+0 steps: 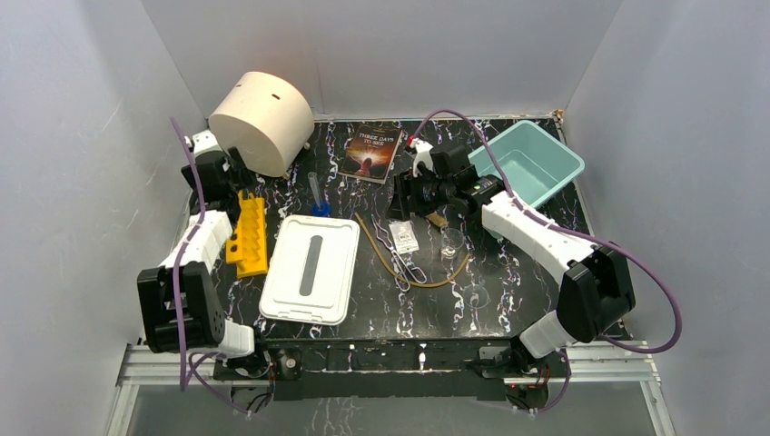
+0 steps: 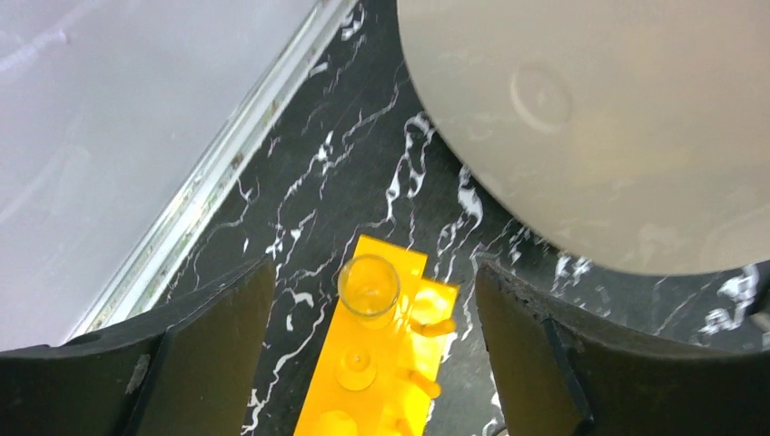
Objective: Organize the chemistry lab equipment
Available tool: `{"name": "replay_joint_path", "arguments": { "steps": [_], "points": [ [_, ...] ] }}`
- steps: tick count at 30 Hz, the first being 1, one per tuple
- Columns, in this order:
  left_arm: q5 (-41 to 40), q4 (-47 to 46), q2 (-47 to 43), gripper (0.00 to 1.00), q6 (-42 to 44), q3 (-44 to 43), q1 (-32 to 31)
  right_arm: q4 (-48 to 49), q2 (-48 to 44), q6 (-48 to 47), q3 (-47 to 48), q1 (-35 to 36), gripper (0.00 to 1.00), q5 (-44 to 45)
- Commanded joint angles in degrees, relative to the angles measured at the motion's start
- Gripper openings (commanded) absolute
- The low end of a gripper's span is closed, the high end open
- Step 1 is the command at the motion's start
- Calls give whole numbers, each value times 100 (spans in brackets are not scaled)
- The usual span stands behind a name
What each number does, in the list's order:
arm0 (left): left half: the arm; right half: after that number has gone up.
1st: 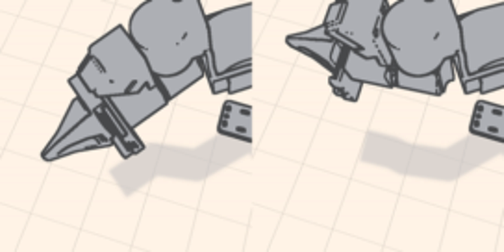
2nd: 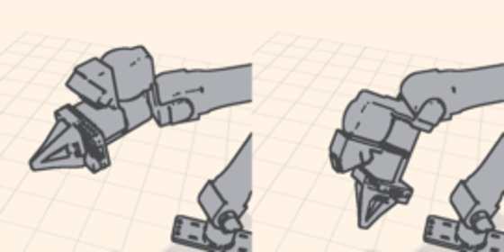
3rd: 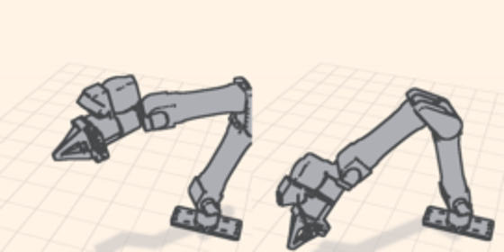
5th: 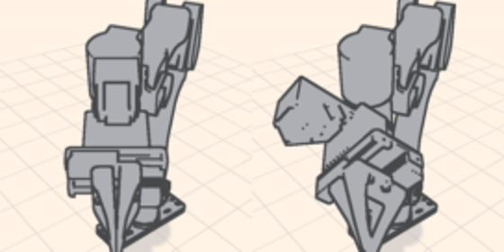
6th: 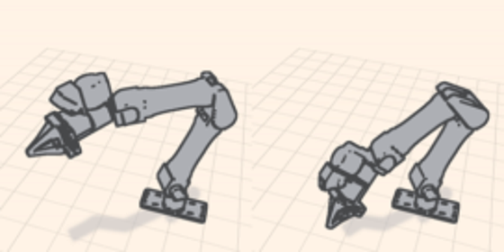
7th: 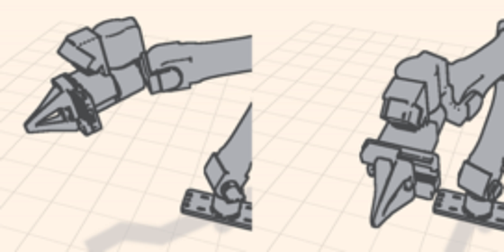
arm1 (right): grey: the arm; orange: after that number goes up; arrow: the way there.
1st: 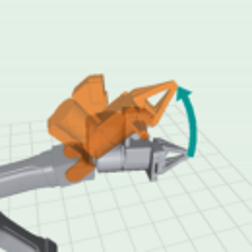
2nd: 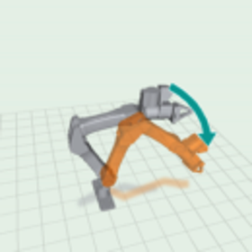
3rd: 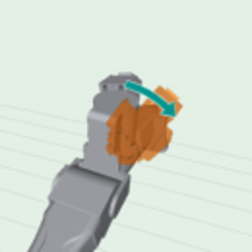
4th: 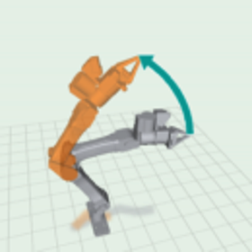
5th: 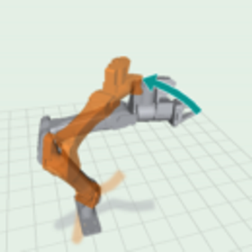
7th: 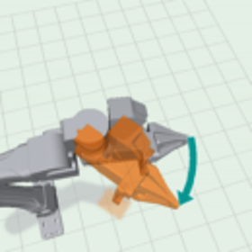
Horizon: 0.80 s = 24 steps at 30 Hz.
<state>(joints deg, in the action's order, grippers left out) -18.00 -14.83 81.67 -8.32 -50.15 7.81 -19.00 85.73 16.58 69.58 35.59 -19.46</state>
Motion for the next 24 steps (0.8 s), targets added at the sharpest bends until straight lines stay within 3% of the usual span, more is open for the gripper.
{"name": "replay_joint_path", "arguments": {
  "steps": [1, 6, 11, 16, 20, 24],
  "points": [
    [-85, 840, -583, 83, -56, -872, 37, 281, -239, 32, 42, -44, 71, -45],
    [2, 2065, -1105, 90, -254, -1606, 36, 238, -155, -22, 229, -58, 73, 107],
    [319, 3732, -1359, 88, -941, -2879, 34, 228, -226, -174, 299, -54, 75, 14],
    [2321, 3578, -1596, 88, -1380, -3283, -147, 79, -269, -306, 321, -54, 82, 380],
    [4018, 3274, -1631, 88, -1548, -2937, -1082, -20, -308, -408, 162, -40, 86, 674],
    [3659, 3306, -1912, 88, -1675, -1875, -1680, -199, -320, -197, -71, -26, 84, 1182]
  ]
}}
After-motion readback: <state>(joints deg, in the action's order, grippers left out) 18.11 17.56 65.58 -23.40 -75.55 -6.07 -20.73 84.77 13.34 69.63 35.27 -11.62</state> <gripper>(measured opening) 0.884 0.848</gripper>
